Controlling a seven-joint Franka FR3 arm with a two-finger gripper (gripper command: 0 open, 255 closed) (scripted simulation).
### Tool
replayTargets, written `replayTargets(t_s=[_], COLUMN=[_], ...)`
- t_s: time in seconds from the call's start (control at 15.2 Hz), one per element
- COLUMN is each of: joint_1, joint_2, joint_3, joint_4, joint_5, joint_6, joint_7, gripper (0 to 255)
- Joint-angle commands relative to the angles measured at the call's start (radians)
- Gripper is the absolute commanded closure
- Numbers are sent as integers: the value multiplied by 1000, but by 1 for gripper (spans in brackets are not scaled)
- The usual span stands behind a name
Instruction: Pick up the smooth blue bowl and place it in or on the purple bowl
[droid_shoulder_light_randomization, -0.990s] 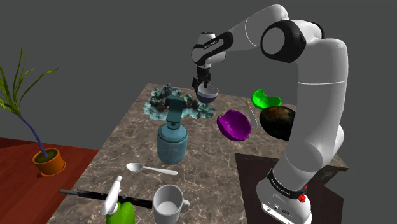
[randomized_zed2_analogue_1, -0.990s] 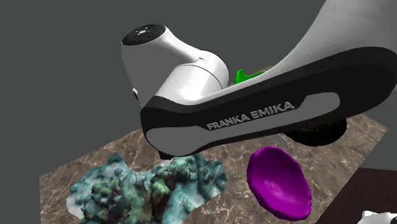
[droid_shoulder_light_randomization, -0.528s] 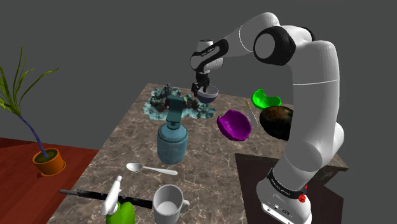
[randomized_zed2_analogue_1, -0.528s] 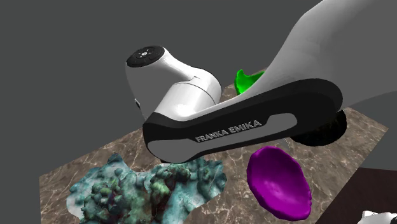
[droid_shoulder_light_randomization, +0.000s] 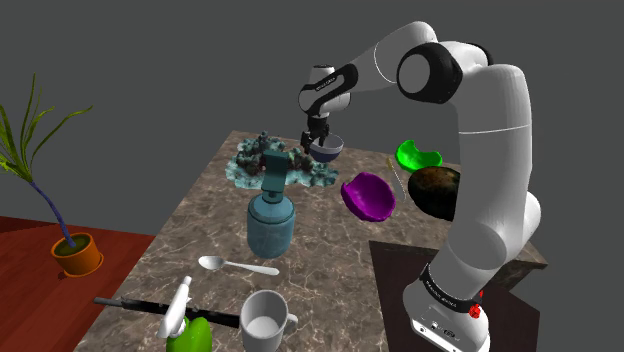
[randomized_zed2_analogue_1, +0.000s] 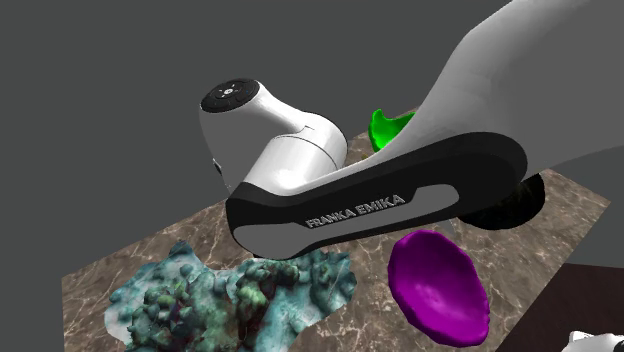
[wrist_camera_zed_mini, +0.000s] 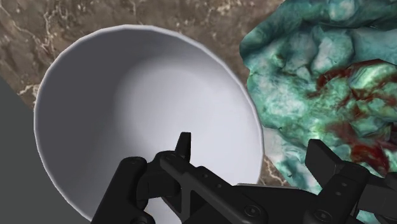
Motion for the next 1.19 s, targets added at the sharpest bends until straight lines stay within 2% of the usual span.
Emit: replayTargets(t_s=[0.0, 0.07, 0.66, 1.12], joint_1=[0, 0, 0, 2], joint_2=[0, 0, 0, -49], joint_3=[0, 0, 0, -3], joint_4=[0, 0, 0, 23], joint_5=[0, 0, 0, -4], joint_6=[0, 0, 0, -72], joint_7=[0, 0, 0, -2], gripper=[0, 255, 255, 255])
